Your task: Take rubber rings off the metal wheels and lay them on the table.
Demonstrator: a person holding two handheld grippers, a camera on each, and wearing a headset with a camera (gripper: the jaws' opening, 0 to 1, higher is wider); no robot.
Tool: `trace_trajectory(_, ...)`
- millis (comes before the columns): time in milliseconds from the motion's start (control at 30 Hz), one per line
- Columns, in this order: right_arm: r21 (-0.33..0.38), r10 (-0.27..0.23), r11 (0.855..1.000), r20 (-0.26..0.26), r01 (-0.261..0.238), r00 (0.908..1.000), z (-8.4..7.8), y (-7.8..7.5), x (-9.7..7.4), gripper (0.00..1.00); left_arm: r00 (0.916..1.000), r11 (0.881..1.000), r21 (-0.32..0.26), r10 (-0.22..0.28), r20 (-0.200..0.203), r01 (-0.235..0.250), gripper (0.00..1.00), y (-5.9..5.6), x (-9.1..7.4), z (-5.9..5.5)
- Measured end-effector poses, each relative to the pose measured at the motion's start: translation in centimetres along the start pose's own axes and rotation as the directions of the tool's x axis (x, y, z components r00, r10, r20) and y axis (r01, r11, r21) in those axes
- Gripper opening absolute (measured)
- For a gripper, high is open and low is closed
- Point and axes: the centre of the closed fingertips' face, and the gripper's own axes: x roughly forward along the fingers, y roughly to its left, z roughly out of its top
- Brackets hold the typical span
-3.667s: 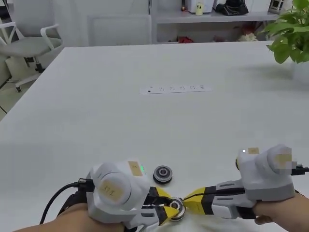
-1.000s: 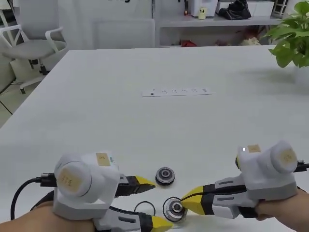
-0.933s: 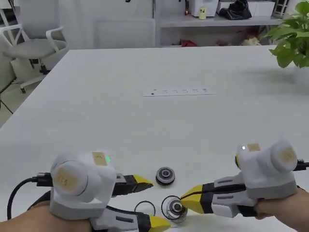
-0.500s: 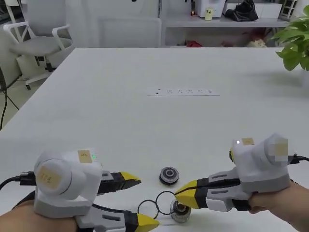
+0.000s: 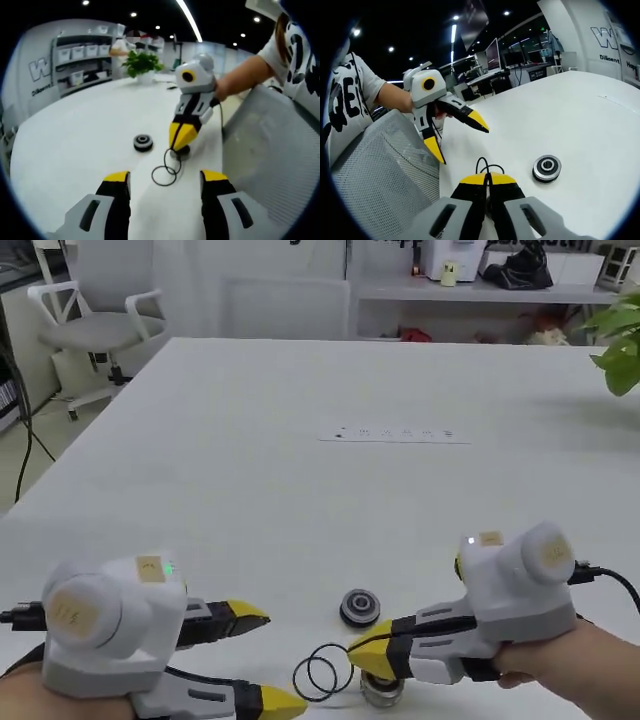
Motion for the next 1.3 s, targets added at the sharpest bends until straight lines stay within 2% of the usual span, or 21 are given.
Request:
trace_trajectory(433,0.021,0.017,1.0,-0.026,-0.016,0.9995,-0.5,0.2,1.5,0.0,0.9999,1.0,-0.016,0.015,0.003,-0.015,0.57,0.2,-0.4,-0.4)
trace_trajectory(1300,0.026,-0.032,0.999,-0.065,0.034,0.9974,-1.5,-1.2,2.2,0.0,0.9997,0.999,-0.04,0.023,-0.007,-0.023,0.56,0.8,-0.4,-0.9)
